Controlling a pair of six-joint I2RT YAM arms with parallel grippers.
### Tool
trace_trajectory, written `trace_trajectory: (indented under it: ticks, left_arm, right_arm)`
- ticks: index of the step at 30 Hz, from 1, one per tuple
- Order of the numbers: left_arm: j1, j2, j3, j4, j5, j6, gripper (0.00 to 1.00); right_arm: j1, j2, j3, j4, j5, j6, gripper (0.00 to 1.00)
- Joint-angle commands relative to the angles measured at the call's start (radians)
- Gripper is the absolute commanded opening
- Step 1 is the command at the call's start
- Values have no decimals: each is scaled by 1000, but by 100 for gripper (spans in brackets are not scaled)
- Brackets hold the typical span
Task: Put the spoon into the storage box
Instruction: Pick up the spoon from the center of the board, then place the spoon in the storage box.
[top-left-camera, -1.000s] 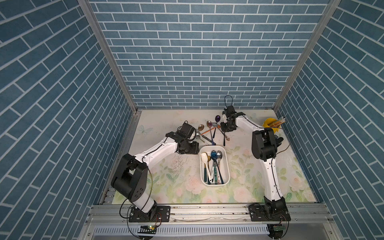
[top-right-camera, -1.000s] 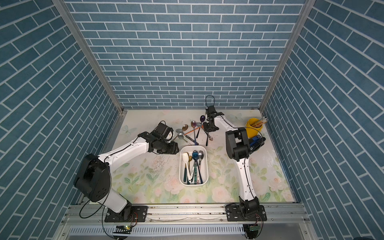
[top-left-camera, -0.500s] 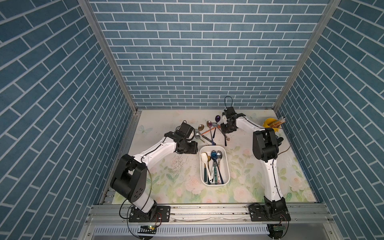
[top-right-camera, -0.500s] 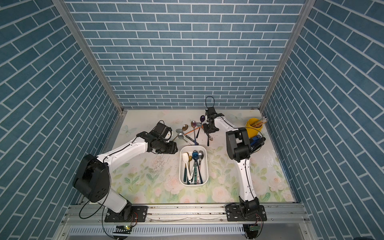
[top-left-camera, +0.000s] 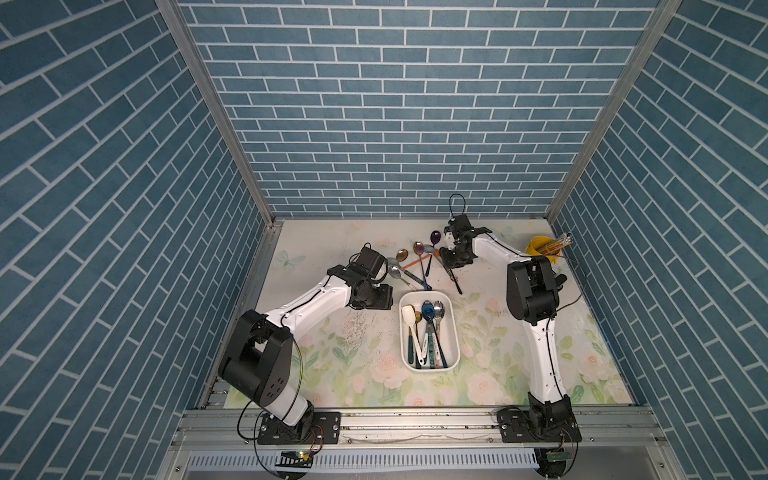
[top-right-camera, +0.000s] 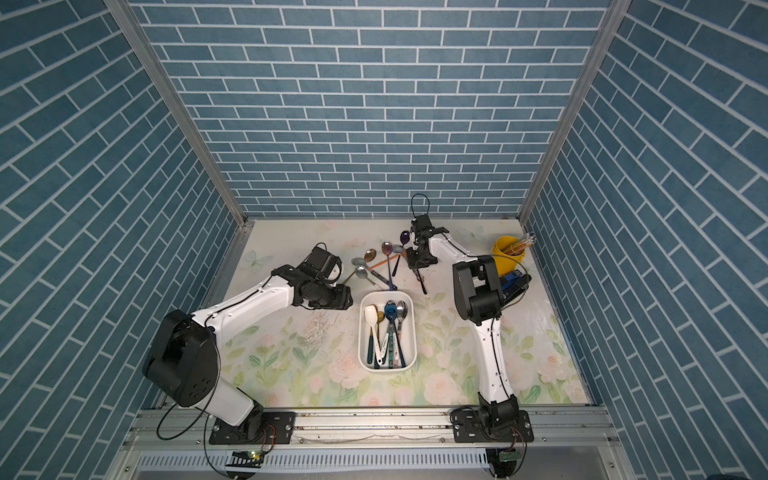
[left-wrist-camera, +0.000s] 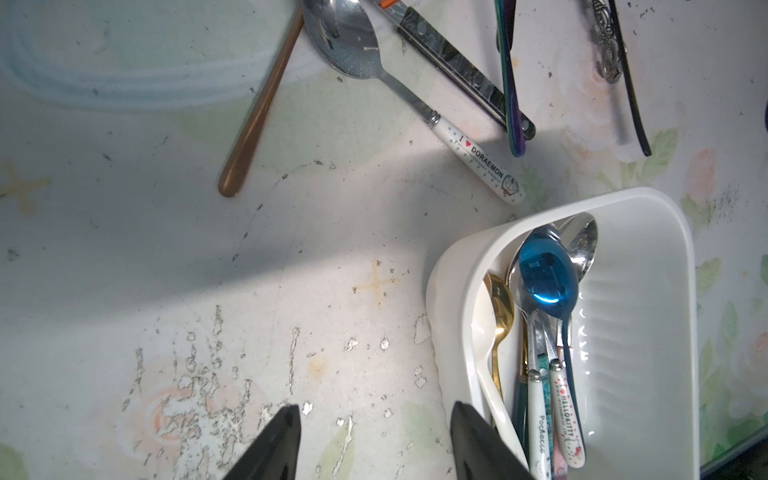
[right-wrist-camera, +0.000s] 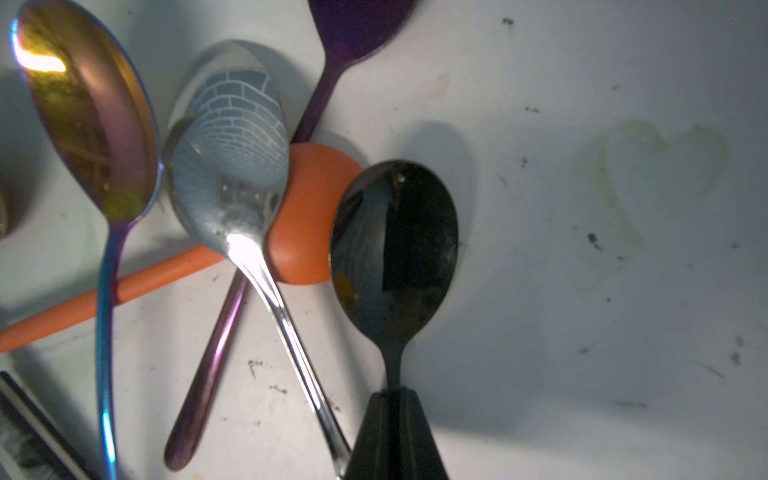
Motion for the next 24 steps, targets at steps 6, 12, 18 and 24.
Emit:
trace_trajectory:
  ticks: [6, 12, 18, 24]
  left_arm:
    - [42, -37, -34, 13, -21, 28, 63]
    - [88, -48, -50, 49, -12, 31, 63]
    - [130, -48, -81, 92, -8, 30, 63]
    - [152, -40, -105, 126, 11, 27, 63]
  right_arm:
    - [5, -101, 51, -122, 35, 36, 1]
    - [12, -210, 29, -146, 37, 55, 0]
    - [73, -335, -45, -187, 47, 92, 0]
    - [217, -488, -245, -154, 66, 219, 0]
